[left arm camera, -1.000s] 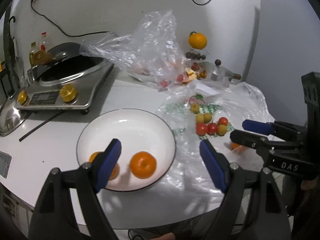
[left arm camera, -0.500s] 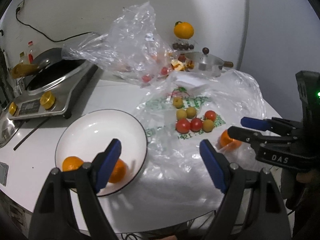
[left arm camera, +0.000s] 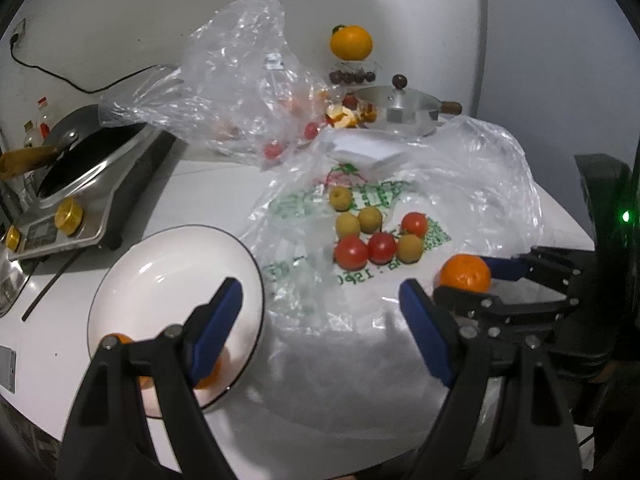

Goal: Organize fruits
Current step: 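Grasp a large orange with the right gripper while the left gripper moves toward the tomatoes, then grasp a red cherry tomato with the left gripper while the right gripper holds the orange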

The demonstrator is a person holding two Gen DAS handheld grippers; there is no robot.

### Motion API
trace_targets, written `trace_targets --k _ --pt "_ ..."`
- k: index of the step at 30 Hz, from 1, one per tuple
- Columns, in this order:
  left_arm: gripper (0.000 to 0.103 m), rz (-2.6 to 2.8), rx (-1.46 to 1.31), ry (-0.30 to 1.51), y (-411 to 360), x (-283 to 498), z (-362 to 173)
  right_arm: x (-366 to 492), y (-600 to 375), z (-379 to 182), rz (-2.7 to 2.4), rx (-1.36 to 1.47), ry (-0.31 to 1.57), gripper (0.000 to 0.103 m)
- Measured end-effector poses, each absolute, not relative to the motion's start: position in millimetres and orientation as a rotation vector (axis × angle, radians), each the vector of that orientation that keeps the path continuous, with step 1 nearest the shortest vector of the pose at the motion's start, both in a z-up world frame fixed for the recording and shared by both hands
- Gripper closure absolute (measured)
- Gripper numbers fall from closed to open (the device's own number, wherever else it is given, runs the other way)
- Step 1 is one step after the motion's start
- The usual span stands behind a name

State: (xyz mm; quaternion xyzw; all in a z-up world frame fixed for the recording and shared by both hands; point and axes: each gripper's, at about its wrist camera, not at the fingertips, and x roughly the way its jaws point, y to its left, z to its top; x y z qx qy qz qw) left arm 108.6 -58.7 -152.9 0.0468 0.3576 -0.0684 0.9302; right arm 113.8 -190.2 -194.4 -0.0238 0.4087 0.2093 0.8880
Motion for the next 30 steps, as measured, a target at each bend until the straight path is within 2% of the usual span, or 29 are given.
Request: trace_targets --k 3,12,19,30 --pt "0.021 -0.145 0.113 0.736 -63 113 -155 115 -193 -195 0.454 -0.033 0.844 0.054" --pt "0.022 -0.18 0.189 0.714 -80 128 -161 121 -211 -175 0.474 0.037 0.773 0.055" --pt "0.047 -0.193 0.265 0.756 -90 150 -176 131 -224 -166 0.469 0.054 0.741 0.055" --pt "0.055 -0.235 0.388 0.806 -109 168 -197 141 -226 -167 0.489 0.05 0.726 0.055"
